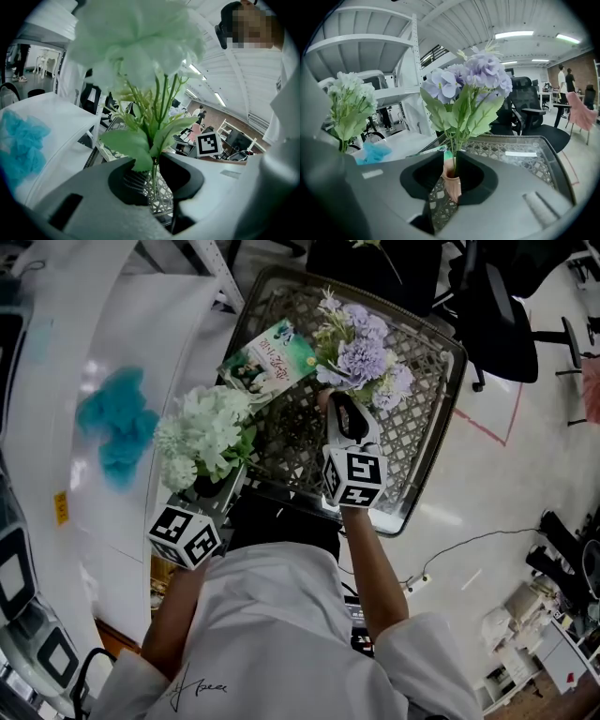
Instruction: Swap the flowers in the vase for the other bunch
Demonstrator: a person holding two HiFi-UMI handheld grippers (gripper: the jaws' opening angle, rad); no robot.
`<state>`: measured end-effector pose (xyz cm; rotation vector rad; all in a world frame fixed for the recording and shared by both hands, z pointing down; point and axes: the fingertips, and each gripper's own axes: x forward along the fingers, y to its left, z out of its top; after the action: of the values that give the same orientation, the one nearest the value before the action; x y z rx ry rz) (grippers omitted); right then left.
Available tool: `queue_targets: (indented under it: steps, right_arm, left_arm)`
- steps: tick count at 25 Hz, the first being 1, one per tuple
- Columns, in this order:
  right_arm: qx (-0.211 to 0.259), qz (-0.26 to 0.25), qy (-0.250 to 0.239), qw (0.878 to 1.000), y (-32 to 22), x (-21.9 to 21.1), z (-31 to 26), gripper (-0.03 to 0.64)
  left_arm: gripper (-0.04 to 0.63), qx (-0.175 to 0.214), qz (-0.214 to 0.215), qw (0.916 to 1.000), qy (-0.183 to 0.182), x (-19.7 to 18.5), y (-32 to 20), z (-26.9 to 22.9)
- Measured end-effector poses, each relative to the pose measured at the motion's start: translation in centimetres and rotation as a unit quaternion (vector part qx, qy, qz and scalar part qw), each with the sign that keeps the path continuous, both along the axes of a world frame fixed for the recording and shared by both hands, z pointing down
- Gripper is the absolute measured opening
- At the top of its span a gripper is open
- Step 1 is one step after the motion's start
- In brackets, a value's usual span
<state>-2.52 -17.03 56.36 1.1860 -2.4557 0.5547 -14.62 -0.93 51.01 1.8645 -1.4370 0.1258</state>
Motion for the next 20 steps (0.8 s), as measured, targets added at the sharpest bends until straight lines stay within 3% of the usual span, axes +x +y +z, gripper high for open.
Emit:
queue_targets:
  steps: [20]
  right_arm:
    - [0.01,0.003,0.001,1.0,0.9,1.7,-1.5,0.055]
  left_arm:
    - [0.072,0.024,0.02,0.9995,0.001,1.5,-0.8,-1.2]
